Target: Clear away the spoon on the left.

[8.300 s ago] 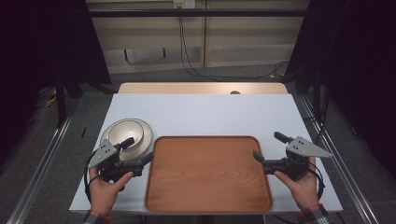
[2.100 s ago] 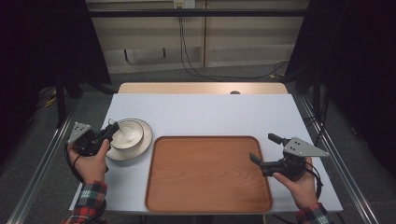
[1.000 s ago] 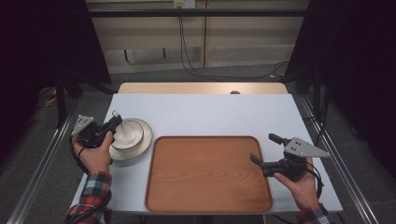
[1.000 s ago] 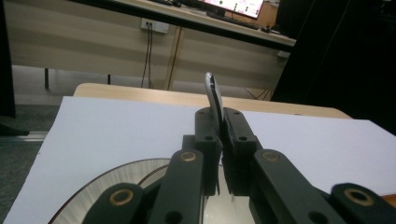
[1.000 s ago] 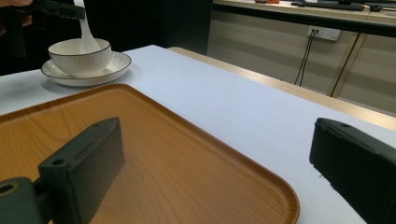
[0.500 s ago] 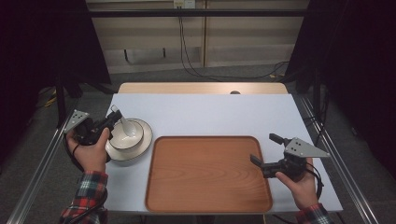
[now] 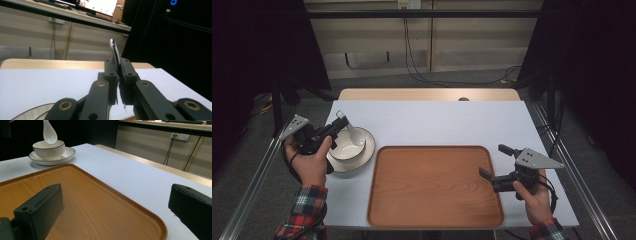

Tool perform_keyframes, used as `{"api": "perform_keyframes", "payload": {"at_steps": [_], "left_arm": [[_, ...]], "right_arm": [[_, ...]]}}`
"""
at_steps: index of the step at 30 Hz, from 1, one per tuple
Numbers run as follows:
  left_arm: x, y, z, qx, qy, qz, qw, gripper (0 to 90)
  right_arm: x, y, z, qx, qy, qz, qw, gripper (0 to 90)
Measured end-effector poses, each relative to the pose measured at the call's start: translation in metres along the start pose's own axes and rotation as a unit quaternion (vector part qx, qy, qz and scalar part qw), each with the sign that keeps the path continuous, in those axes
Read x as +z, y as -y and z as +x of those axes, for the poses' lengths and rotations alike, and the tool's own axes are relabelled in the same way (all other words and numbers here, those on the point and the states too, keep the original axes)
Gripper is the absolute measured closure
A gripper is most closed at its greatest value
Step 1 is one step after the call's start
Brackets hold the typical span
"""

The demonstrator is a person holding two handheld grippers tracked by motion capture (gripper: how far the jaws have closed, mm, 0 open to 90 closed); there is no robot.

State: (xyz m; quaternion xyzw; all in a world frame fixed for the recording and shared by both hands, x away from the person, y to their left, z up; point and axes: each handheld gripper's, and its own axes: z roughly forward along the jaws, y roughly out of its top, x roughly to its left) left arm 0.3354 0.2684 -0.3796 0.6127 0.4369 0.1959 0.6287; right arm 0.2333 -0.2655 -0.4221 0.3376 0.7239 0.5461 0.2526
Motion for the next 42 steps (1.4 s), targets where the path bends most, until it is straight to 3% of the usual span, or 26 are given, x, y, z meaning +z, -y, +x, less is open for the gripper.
{"api": "perform_keyframes", "payload": {"at_steps": [1, 21, 29, 32, 33, 38, 42], "left_arm": [[0.001, 0.000, -0.002, 0.001, 0.002, 0.001, 1.0000, 85.8], [0.014, 0.010, -0.028, 0.000, 0.061, 0.038, 0.9974, 85.8], [0.018, 0.015, -0.036, 0.000, 0.086, 0.054, 0.9949, 85.8], [0.019, 0.017, -0.039, 0.003, 0.094, 0.063, 0.9936, 85.8], [0.020, 0.018, -0.041, -0.004, 0.091, 0.058, 0.9942, 85.8], [0.022, 0.022, -0.045, -0.002, 0.109, 0.069, 0.9916, 85.9], [0.023, 0.027, -0.049, -0.001, 0.111, 0.082, 0.9904, 85.9]], "right_arm": [[0.000, 0.000, 0.001, -0.001, 0.008, -0.005, 1.0000, 0.0], [0.000, 0.000, 0.001, -0.006, 0.009, -0.005, 0.9999, 0.0], [0.000, 0.000, 0.001, -0.007, 0.011, -0.002, 0.9999, 0.0], [0.001, 0.001, 0.001, -0.009, 0.000, 0.000, 1.0000, 0.0], [0.001, 0.001, 0.002, -0.009, 0.003, 0.003, 0.9999, 0.0], [0.001, 0.001, 0.002, -0.011, 0.004, -0.001, 0.9999, 0.0], [0.001, 0.001, 0.001, -0.010, 0.001, -0.001, 0.9999, 0.0]]}}
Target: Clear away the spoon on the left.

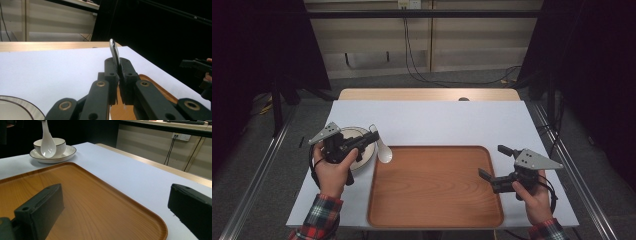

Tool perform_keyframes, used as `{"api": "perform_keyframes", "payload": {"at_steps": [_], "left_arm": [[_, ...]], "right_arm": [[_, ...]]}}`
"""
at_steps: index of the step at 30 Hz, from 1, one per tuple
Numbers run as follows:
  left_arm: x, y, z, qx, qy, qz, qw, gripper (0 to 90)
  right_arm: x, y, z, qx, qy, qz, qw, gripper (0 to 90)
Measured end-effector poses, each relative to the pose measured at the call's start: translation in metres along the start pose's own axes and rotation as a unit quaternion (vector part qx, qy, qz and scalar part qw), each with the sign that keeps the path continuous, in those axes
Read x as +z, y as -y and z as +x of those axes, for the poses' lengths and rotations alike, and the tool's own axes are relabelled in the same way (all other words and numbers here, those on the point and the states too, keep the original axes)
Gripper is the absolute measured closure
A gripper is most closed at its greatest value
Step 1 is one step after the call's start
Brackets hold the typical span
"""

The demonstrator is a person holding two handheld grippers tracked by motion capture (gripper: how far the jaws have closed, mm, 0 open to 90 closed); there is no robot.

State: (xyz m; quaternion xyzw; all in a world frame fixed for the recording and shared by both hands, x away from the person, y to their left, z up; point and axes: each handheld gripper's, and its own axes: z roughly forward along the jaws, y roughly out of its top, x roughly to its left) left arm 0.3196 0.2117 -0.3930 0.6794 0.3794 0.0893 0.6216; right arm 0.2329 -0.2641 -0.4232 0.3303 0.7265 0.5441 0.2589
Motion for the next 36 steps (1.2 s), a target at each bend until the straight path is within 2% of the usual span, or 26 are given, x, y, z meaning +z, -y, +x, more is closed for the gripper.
{"api": "perform_keyframes", "payload": {"at_steps": [11, 13, 15, 16, 17, 26, 34, 36], "left_arm": [[0.008, 0.011, -0.008, -0.002, 0.031, 0.017, 0.9994, 85.8], [0.009, 0.013, -0.010, -0.004, 0.027, 0.020, 0.9994, 85.8], [0.009, 0.015, -0.010, -0.003, 0.036, 0.019, 0.9991, 85.8], [0.009, 0.015, -0.012, -0.001, 0.029, 0.024, 0.9993, 85.8], [0.010, 0.017, -0.011, -0.001, 0.037, 0.022, 0.9991, 85.9], [0.014, 0.026, -0.017, -0.002, 0.050, 0.036, 0.9981, 85.9], [0.018, 0.033, -0.022, 0.002, 0.054, 0.046, 0.9975, 85.9], [0.018, 0.034, -0.023, -0.003, 0.060, 0.050, 0.9970, 85.8]], "right_arm": [[0.000, 0.000, 0.000, 0.001, 0.003, -0.001, 1.0000, 0.0], [0.000, 0.000, 0.000, -0.001, 0.002, 0.001, 1.0000, 0.0], [0.000, 0.000, 0.001, 0.001, 0.005, 0.001, 1.0000, 0.0], [0.000, 0.000, 0.000, -0.001, 0.004, 0.000, 1.0000, 0.0], [0.000, 0.000, 0.001, 0.000, 0.004, -0.001, 1.0000, 0.0], [0.000, 0.000, 0.000, -0.001, 0.005, -0.002, 1.0000, 0.0], [0.000, 0.000, 0.001, 0.000, 0.004, 0.001, 1.0000, 0.0], [0.000, 0.000, 0.001, -0.001, 0.002, 0.001, 1.0000, 0.0]]}}
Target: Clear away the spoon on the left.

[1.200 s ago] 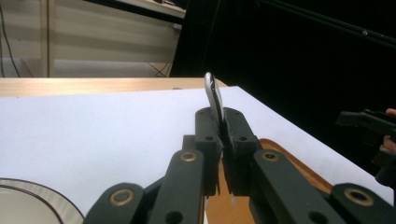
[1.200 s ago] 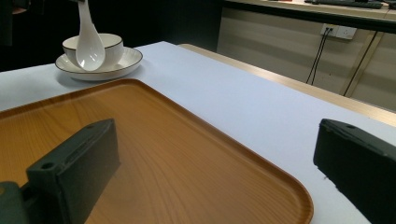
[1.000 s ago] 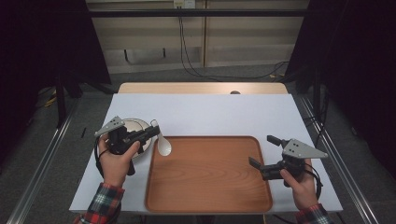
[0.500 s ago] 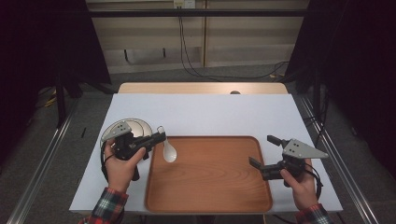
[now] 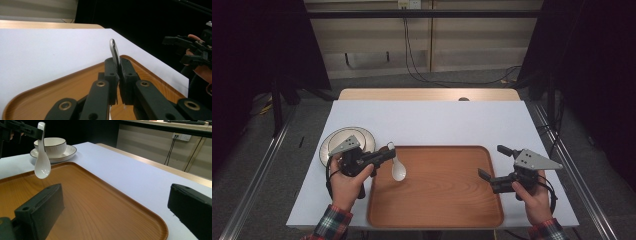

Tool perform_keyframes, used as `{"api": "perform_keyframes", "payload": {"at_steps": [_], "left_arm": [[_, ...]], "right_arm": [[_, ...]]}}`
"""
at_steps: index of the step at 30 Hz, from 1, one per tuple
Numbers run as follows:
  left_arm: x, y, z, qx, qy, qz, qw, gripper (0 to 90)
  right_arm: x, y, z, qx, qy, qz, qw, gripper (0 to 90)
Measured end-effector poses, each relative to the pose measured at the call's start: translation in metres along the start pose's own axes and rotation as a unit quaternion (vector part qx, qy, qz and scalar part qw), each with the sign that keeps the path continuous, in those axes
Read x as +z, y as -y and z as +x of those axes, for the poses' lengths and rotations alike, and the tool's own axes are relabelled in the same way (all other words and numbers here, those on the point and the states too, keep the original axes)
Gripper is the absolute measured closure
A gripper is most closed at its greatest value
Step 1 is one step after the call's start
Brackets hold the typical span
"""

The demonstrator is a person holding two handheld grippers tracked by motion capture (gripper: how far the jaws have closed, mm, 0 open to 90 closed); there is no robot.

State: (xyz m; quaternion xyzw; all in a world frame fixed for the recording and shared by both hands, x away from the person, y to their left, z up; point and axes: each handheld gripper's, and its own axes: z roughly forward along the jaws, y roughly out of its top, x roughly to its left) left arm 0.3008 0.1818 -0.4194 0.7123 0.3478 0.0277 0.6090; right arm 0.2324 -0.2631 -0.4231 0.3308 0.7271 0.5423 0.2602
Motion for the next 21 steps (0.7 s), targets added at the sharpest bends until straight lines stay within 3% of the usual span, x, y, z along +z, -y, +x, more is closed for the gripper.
{"api": "perform_keyframes", "payload": {"at_steps": [6, 8, 21], "left_arm": [[0.001, 0.003, -0.003, 0.004, 0.002, 0.009, 0.9999, 85.9], [0.003, 0.005, -0.005, 0.004, 0.014, 0.009, 0.9999, 85.9], [0.010, 0.012, -0.014, 0.006, 0.030, 0.030, 0.9991, 85.9]], "right_arm": [[0.000, 0.000, 0.000, -0.001, -0.001, 0.000, 1.0000, 0.0], [0.000, 0.000, 0.000, -0.001, -0.002, 0.000, 1.0000, 0.0], [0.000, 0.000, 0.000, -0.001, -0.005, 0.002, 1.0000, 0.0]]}}
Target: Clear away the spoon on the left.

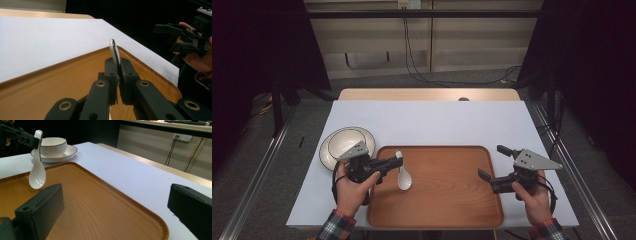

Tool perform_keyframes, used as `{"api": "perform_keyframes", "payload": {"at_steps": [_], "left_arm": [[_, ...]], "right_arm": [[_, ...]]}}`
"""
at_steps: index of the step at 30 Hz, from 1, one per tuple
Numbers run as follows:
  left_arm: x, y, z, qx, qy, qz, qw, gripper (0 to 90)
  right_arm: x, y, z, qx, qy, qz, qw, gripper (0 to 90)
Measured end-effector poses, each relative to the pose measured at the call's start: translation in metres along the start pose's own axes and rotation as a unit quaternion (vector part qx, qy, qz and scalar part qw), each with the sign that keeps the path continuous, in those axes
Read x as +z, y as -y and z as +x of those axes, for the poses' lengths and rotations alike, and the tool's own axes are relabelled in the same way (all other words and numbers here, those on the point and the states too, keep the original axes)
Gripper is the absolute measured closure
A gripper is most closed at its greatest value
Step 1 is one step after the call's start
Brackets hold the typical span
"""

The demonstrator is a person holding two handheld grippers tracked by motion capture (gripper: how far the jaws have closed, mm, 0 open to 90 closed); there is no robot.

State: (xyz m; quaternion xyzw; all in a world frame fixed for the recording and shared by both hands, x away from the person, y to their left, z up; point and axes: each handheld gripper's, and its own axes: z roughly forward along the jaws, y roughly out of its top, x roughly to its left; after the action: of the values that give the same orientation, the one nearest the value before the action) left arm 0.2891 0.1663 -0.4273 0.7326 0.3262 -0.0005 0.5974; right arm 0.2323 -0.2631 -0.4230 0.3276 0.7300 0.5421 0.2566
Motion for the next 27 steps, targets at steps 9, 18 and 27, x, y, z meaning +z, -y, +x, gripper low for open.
{"api": "perform_keyframes", "payload": {"at_steps": [9, 18, 27], "left_arm": [[0.002, 0.003, -0.004, -0.002, 0.011, 0.005, 0.9999, 85.8], [0.004, 0.006, -0.010, -0.003, 0.019, 0.008, 0.9998, 85.8], [0.004, 0.010, -0.013, -0.003, 0.028, 0.017, 0.9995, 85.8]], "right_arm": [[0.000, 0.000, 0.000, 0.000, 0.002, -0.003, 1.0000, 0.1], [0.000, 0.000, 0.000, -0.003, -0.004, 0.000, 1.0000, 0.2], [0.000, 0.000, 0.000, -0.003, -0.003, 0.001, 1.0000, 0.1]]}}
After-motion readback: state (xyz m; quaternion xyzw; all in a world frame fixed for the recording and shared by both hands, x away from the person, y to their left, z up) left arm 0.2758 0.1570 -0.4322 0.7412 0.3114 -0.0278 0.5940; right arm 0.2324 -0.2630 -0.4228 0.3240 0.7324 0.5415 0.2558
